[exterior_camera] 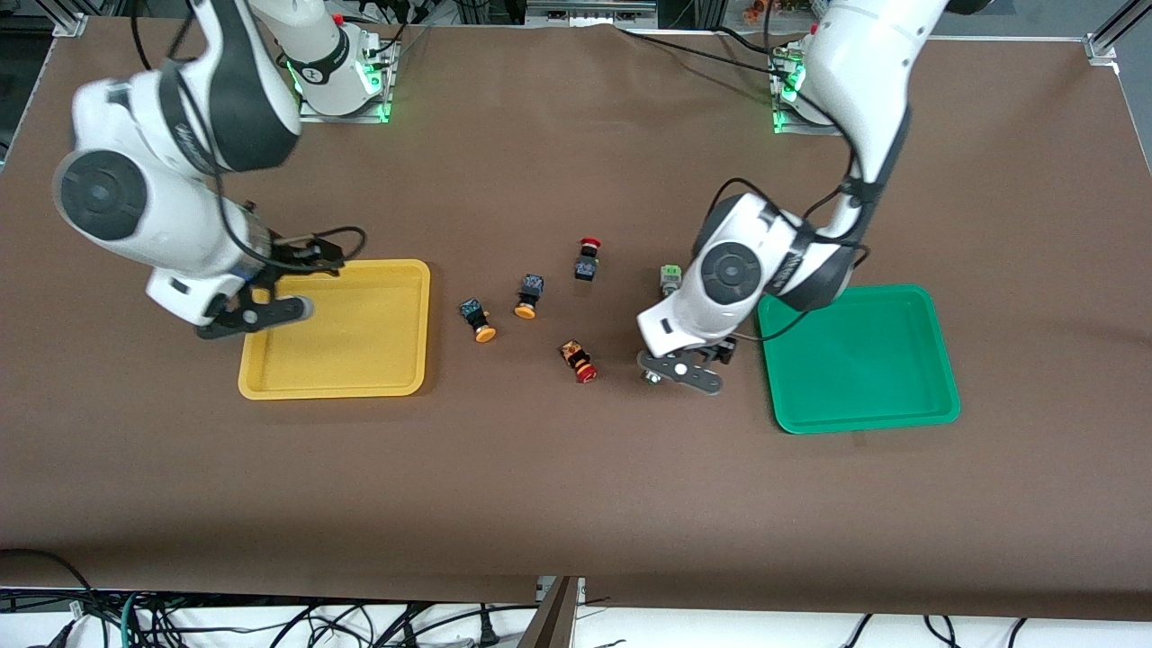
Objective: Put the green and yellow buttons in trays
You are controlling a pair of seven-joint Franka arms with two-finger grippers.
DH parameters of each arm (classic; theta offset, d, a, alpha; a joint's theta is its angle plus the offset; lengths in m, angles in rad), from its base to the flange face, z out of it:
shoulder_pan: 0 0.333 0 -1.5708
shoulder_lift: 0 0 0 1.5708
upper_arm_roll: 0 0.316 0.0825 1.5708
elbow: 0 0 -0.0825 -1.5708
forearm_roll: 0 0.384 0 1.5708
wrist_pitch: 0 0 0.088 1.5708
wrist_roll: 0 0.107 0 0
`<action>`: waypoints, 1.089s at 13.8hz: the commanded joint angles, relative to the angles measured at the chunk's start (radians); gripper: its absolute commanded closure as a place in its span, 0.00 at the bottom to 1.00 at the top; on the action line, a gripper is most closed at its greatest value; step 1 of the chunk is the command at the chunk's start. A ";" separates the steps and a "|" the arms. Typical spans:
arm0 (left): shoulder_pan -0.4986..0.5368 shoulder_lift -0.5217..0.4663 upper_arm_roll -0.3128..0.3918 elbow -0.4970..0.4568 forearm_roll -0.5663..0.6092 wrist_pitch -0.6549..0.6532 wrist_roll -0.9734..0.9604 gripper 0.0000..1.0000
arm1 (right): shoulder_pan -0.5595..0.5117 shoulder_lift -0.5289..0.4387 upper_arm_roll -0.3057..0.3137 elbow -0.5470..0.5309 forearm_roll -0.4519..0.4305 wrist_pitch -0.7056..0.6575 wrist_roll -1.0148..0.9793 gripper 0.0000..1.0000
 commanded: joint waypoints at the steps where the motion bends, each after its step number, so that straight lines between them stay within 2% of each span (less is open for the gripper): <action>1: -0.023 0.059 0.014 0.013 0.001 0.084 -0.028 0.00 | 0.065 0.075 -0.001 0.033 0.044 0.030 0.009 0.00; 3: -0.032 0.095 0.016 0.017 0.006 0.116 -0.016 0.00 | 0.131 0.168 -0.001 0.029 0.061 0.135 0.015 0.00; 6: -0.031 0.101 0.016 0.017 0.108 0.127 -0.016 0.00 | 0.165 0.260 -0.001 0.023 0.123 0.244 0.014 0.00; 7: -0.032 0.103 0.016 0.017 0.118 0.127 -0.016 0.20 | 0.182 0.282 -0.001 0.002 0.125 0.307 0.015 0.00; 8: -0.032 0.103 0.016 0.015 0.118 0.127 -0.017 0.63 | 0.188 0.294 -0.001 -0.027 0.125 0.376 0.026 0.00; 9: -0.034 0.101 0.017 0.017 0.126 0.126 -0.016 0.69 | 0.203 0.310 -0.001 -0.050 0.125 0.433 0.055 0.00; 10: -0.031 0.101 0.016 0.017 0.145 0.126 -0.016 0.71 | 0.226 0.325 -0.001 -0.065 0.125 0.480 0.084 0.00; 12: -0.026 0.089 0.016 0.017 0.152 0.121 -0.023 0.92 | 0.251 0.346 -0.001 -0.085 0.125 0.540 0.103 0.00; 14: -0.014 0.051 0.017 0.015 0.153 0.092 -0.024 0.94 | 0.253 0.350 -0.001 -0.115 0.125 0.574 0.103 0.00; 15: -0.005 0.015 0.019 0.018 0.150 0.022 -0.030 0.95 | 0.253 0.350 -0.001 -0.130 0.125 0.588 0.103 0.02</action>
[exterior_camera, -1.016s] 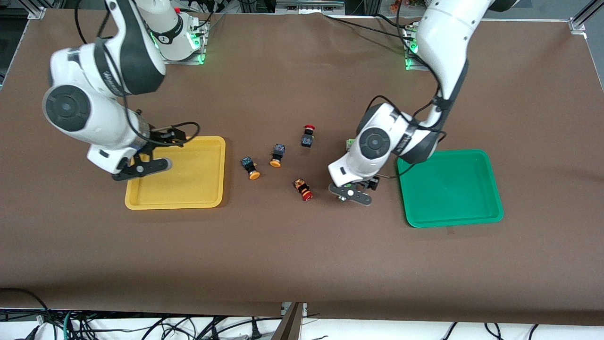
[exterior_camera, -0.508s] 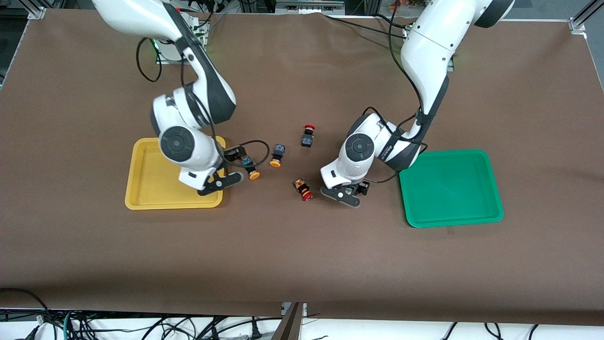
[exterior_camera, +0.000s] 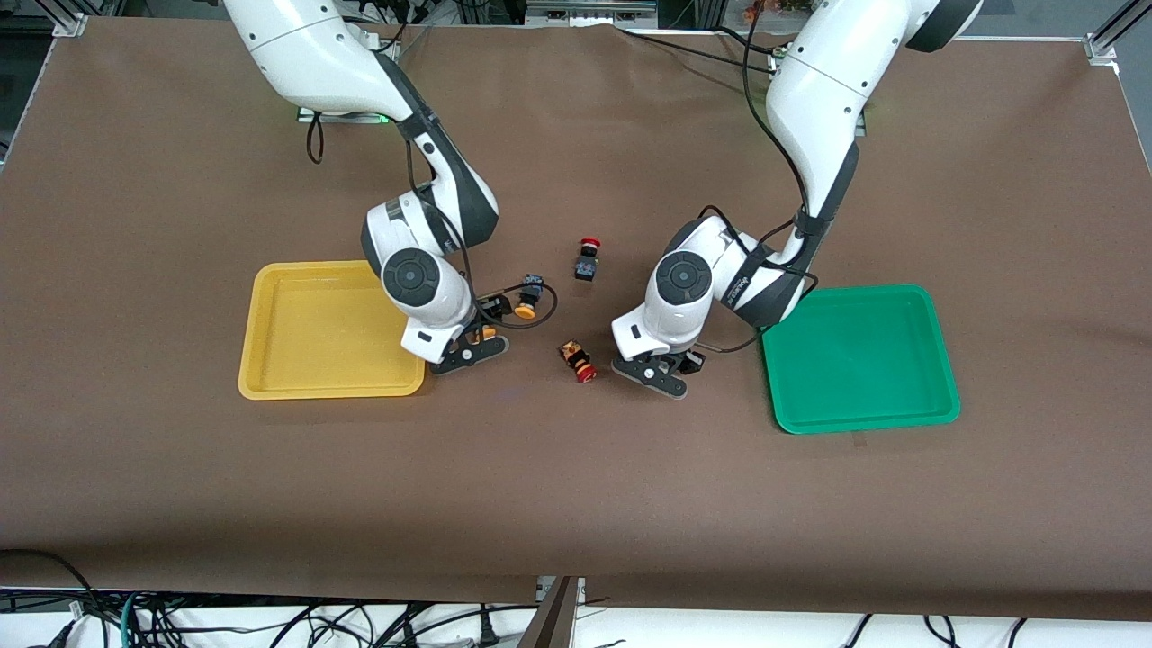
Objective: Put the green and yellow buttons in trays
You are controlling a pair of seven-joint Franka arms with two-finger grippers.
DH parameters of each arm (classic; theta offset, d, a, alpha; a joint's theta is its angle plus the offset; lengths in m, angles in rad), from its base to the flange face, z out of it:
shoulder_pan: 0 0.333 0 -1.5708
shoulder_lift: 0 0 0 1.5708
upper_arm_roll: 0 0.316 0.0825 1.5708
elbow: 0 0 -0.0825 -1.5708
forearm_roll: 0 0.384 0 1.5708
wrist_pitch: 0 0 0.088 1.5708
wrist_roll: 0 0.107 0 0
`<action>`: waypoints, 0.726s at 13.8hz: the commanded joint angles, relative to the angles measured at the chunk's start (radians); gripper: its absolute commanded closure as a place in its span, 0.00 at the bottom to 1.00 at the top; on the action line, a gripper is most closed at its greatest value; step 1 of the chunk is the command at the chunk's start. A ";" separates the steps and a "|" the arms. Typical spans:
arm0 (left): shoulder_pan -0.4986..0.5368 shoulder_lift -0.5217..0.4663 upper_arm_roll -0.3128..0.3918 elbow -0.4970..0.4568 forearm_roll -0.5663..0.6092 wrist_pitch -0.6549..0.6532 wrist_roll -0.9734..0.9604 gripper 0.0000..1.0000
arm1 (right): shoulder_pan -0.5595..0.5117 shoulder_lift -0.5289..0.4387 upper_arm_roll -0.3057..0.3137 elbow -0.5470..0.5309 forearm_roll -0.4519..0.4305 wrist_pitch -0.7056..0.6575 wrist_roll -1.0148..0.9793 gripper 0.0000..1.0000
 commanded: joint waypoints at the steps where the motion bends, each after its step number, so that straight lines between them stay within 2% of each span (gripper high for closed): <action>1: 0.016 -0.110 0.009 0.006 0.015 -0.180 -0.011 0.99 | 0.002 -0.017 -0.007 -0.056 0.012 0.050 0.008 0.11; 3: 0.048 -0.200 0.034 0.008 0.019 -0.335 0.011 0.97 | 0.002 -0.017 -0.007 -0.072 0.012 0.055 0.008 0.37; 4: 0.111 -0.220 0.030 0.008 0.013 -0.388 0.074 0.96 | 0.000 -0.018 -0.007 -0.076 0.014 0.053 0.009 0.54; 6: 0.206 -0.225 0.024 0.003 0.006 -0.440 0.280 0.94 | -0.007 -0.020 -0.007 -0.078 0.014 0.044 0.011 0.88; 7: 0.246 -0.221 0.028 -0.009 0.007 -0.448 0.338 0.94 | -0.009 -0.029 -0.007 -0.078 0.014 0.039 0.017 1.00; 10: 0.301 -0.178 0.027 -0.064 0.015 -0.442 0.376 0.92 | -0.016 -0.092 -0.037 -0.025 0.011 -0.092 0.005 1.00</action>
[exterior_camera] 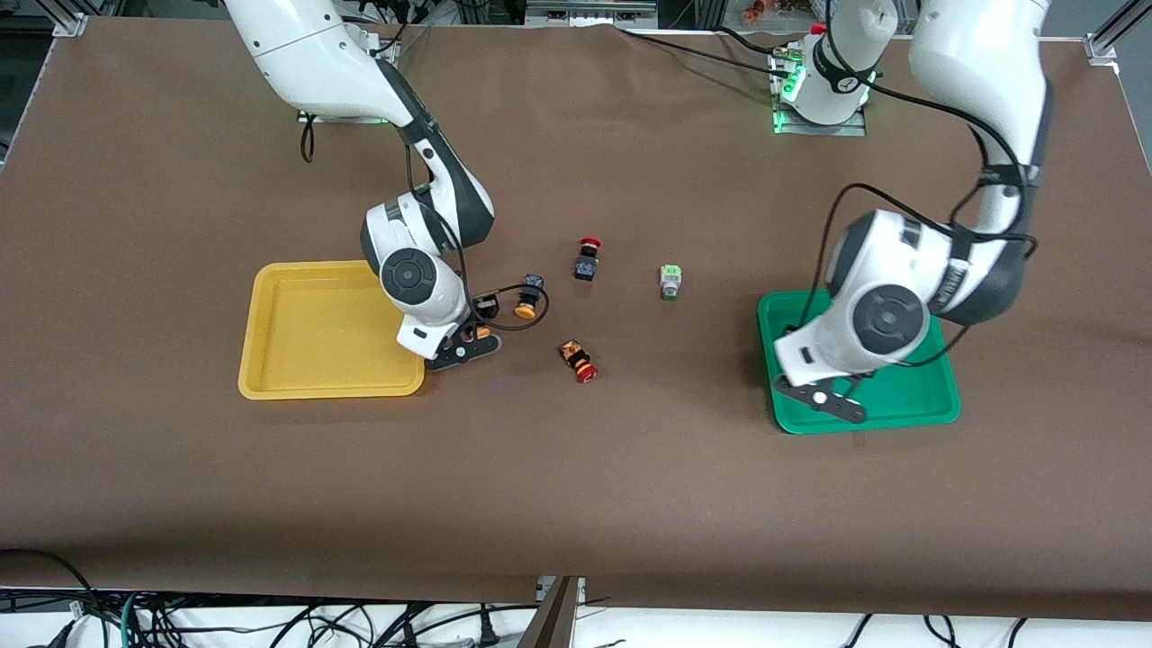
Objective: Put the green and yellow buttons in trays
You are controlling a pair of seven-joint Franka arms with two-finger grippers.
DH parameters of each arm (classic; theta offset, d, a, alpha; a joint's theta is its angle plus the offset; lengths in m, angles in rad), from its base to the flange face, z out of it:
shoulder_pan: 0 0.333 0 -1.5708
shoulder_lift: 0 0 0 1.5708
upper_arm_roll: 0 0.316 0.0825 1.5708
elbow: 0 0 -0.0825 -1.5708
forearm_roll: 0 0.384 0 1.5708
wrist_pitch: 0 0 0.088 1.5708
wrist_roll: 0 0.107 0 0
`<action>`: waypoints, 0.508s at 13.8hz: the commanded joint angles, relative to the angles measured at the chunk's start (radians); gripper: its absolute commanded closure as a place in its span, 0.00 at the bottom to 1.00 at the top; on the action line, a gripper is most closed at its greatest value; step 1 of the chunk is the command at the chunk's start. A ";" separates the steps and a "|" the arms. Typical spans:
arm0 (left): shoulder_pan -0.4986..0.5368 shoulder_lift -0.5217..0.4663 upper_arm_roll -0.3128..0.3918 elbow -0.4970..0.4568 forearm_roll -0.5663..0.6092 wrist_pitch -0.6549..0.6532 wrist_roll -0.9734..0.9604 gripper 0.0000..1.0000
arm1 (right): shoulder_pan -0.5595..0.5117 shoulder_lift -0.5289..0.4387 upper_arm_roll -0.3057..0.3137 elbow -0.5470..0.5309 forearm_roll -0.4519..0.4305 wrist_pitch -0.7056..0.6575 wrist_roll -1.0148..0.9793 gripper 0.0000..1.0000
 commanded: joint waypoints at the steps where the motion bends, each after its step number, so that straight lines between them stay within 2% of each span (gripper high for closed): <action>1: 0.014 0.055 -0.014 -0.041 0.017 0.016 0.017 0.90 | -0.015 -0.085 -0.044 0.043 0.001 -0.148 -0.020 1.00; 2: 0.019 0.072 -0.016 -0.050 0.018 0.037 0.017 0.88 | -0.017 -0.092 -0.070 0.066 -0.004 -0.191 -0.072 1.00; 3: 0.019 0.072 -0.014 -0.077 0.018 0.075 0.017 0.79 | -0.017 -0.095 -0.110 0.074 -0.007 -0.214 -0.143 1.00; 4: 0.019 0.071 -0.014 -0.097 0.017 0.108 0.015 0.44 | -0.019 -0.092 -0.148 0.066 -0.007 -0.208 -0.227 1.00; 5: 0.017 0.063 -0.014 -0.092 0.017 0.103 0.014 0.00 | -0.025 -0.083 -0.190 0.060 -0.005 -0.196 -0.316 1.00; 7: 0.011 0.001 -0.019 -0.084 0.009 0.038 0.006 0.00 | -0.070 -0.075 -0.207 -0.004 -0.004 -0.126 -0.422 1.00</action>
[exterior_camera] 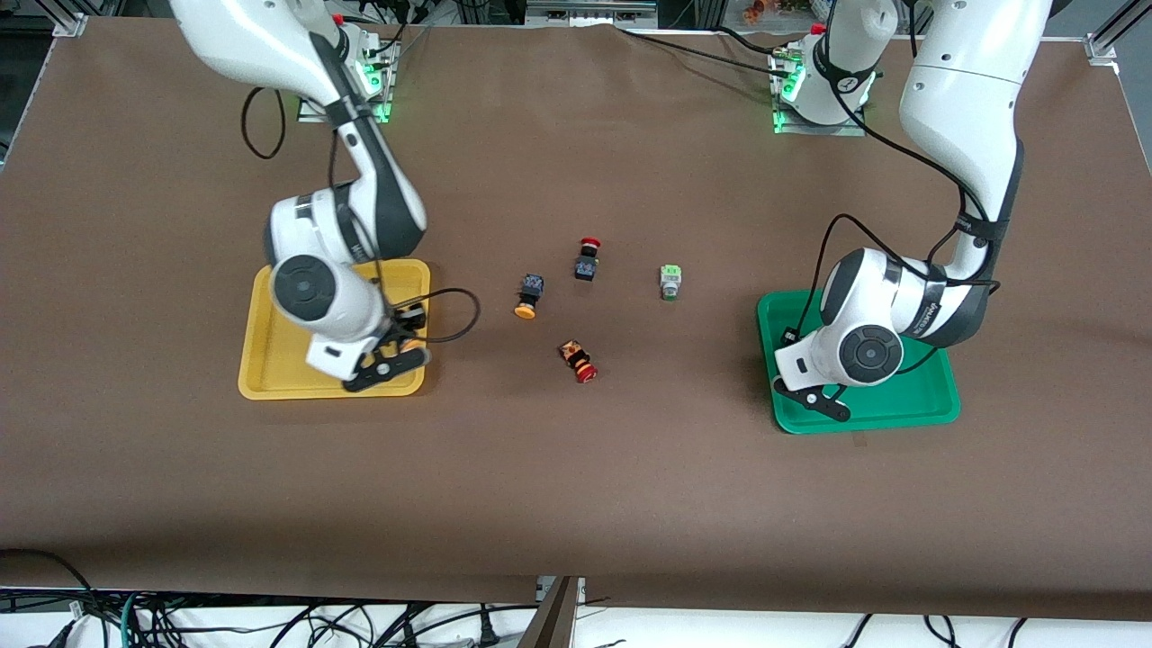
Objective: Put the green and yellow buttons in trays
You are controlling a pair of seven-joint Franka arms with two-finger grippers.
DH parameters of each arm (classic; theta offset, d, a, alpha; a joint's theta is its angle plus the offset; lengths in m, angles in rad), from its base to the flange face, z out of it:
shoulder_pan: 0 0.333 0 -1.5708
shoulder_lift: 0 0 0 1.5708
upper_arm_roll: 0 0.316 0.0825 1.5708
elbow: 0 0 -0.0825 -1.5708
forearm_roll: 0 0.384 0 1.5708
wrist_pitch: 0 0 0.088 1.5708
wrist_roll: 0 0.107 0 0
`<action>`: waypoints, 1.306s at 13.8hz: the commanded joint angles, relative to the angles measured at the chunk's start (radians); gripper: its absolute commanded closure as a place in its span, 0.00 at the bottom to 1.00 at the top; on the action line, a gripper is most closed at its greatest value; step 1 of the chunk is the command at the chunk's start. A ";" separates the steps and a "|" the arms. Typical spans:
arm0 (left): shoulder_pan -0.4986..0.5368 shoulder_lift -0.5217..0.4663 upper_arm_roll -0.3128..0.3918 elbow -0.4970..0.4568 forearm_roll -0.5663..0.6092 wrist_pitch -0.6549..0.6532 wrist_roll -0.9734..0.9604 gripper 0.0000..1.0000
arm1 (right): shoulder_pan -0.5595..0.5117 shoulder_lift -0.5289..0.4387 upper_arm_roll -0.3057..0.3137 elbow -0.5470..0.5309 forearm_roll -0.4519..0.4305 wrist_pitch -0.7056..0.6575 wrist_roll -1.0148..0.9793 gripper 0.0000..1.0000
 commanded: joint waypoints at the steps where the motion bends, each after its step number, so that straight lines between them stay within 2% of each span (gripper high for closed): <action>1: -0.012 -0.118 -0.017 -0.009 0.002 -0.088 -0.009 0.00 | -0.049 0.011 -0.007 -0.104 0.004 0.105 -0.102 0.95; 2: -0.011 -0.145 -0.059 -0.007 -0.020 -0.109 -0.019 0.00 | -0.051 0.008 -0.007 -0.141 0.007 0.142 -0.102 0.89; 4: -0.012 -0.167 -0.144 -0.010 -0.156 -0.140 -0.154 0.00 | -0.059 0.010 -0.007 -0.157 0.008 0.148 -0.102 0.60; 5: -0.012 -0.159 -0.185 -0.015 -0.185 -0.133 -0.255 0.00 | -0.071 0.008 -0.007 -0.155 0.013 0.142 -0.099 0.42; 7: -0.024 -0.150 -0.251 -0.045 -0.189 -0.072 -0.397 0.00 | -0.071 -0.001 0.003 -0.146 0.019 0.109 -0.061 0.38; 10: -0.092 -0.161 -0.257 -0.186 -0.173 0.078 -0.567 0.00 | -0.062 -0.009 0.030 -0.120 0.164 0.047 0.049 0.33; 13: -0.120 -0.150 -0.257 -0.331 -0.149 0.319 -0.617 0.00 | -0.056 -0.015 0.107 -0.119 0.198 0.044 0.264 0.33; 15: -0.132 -0.118 -0.257 -0.346 -0.149 0.369 -0.628 0.00 | -0.056 -0.015 0.182 -0.119 0.227 0.053 0.454 0.33; 16: -0.142 -0.104 -0.257 -0.346 -0.143 0.376 -0.635 0.08 | -0.056 -0.015 0.219 -0.117 0.237 0.062 0.555 0.33; 17: -0.149 -0.101 -0.257 -0.346 -0.141 0.381 -0.635 0.40 | -0.051 -0.012 0.245 -0.109 0.246 0.073 0.637 0.33; 18: -0.150 -0.101 -0.256 -0.346 -0.141 0.380 -0.635 0.67 | -0.034 -0.006 0.259 -0.106 0.249 0.090 0.712 0.33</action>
